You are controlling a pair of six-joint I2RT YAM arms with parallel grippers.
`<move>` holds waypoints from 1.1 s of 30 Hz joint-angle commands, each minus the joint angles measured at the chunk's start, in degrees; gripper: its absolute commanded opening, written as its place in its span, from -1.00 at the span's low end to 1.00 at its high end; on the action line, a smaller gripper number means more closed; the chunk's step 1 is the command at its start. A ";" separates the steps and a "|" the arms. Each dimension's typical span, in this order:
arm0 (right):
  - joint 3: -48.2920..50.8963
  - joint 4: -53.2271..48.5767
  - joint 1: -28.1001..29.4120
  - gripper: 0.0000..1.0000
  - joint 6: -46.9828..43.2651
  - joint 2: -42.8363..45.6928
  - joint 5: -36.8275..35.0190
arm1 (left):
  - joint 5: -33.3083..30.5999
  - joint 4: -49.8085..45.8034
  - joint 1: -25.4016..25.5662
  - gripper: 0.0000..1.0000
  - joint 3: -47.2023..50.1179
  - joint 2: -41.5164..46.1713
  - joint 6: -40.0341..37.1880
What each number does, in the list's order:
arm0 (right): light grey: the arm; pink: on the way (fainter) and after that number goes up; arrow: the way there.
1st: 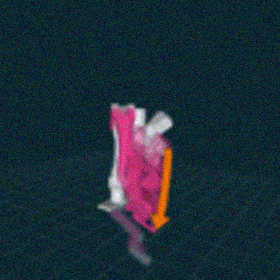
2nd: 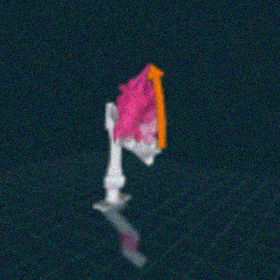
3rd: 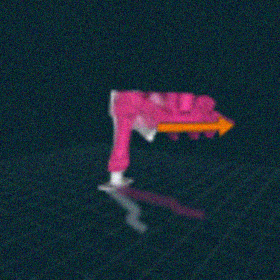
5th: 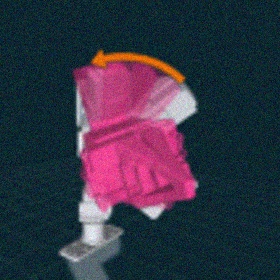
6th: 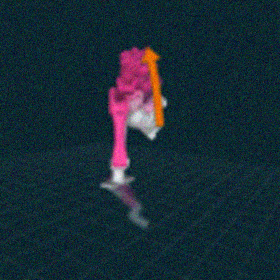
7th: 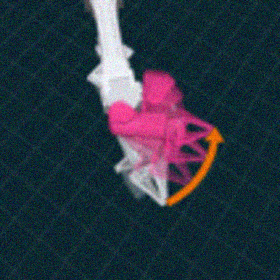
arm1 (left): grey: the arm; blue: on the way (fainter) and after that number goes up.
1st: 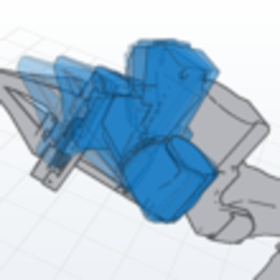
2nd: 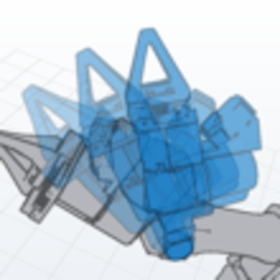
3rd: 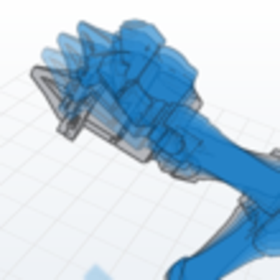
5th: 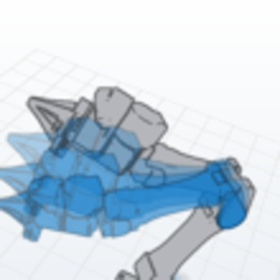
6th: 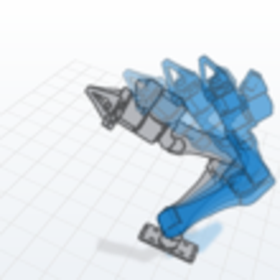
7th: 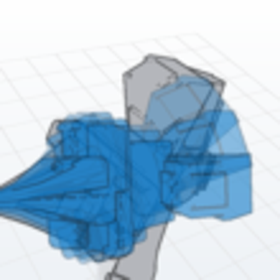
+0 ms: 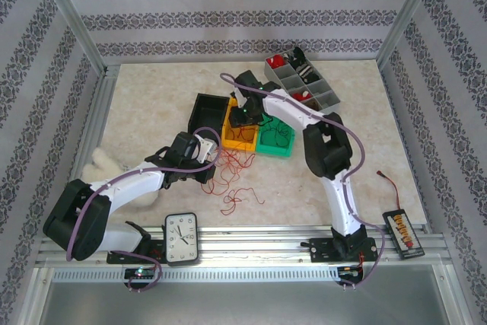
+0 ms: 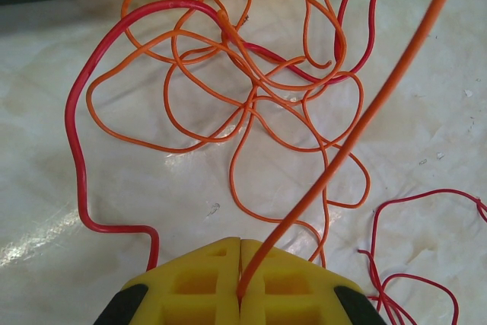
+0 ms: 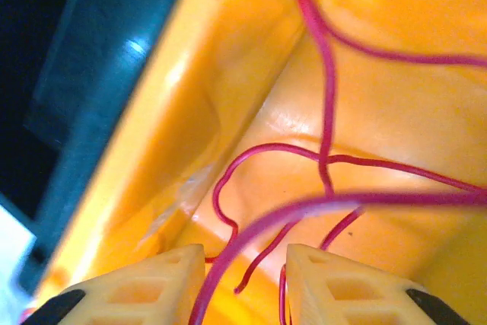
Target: Untangle the cables
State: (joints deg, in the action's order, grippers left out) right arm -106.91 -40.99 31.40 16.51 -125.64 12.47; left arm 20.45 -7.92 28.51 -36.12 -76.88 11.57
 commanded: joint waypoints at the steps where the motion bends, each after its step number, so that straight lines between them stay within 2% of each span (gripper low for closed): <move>1: 1.64 2.98 0.53 -0.19 -0.38 7.17 -4.75 | -0.68 2.55 0.40 -1.00 0.12 0.63 0.87; 6: 4.89 4.90 0.33 -0.09 -0.32 11.93 -6.93 | -0.88 3.40 0.40 -1.00 0.43 1.38 1.12; 11: 11.21 9.44 0.33 -0.09 -0.25 17.12 -9.60 | -1.56 3.69 0.40 -1.00 0.52 1.86 1.14; 18: 32.94 21.89 2.37 -0.09 -3.17 31.13 -4.87 | -2.30 3.62 0.41 -1.00 0.80 2.71 1.00; 22: 44.78 22.38 6.11 -0.08 -5.75 38.85 -3.02 | -3.89 4.44 0.40 -1.00 1.29 4.00 1.28; 27: 54.35 21.49 11.71 -0.07 -7.06 42.53 0.52 | -3.75 9.01 0.33 -1.00 2.45 7.60 2.55; 29: 55.89 21.09 14.37 -0.06 -8.95 42.74 2.11 | -7.05 10.09 0.34 -1.00 2.29 9.17 3.26; 33: 53.99 16.85 19.73 0.03 -15.57 39.23 3.85 | -17.94 8.55 0.23 -1.00 0.35 10.32 4.62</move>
State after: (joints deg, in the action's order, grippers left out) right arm -51.51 -22.00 48.51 6.98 -84.47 13.30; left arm 11.00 -0.95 28.51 -34.11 -67.35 14.17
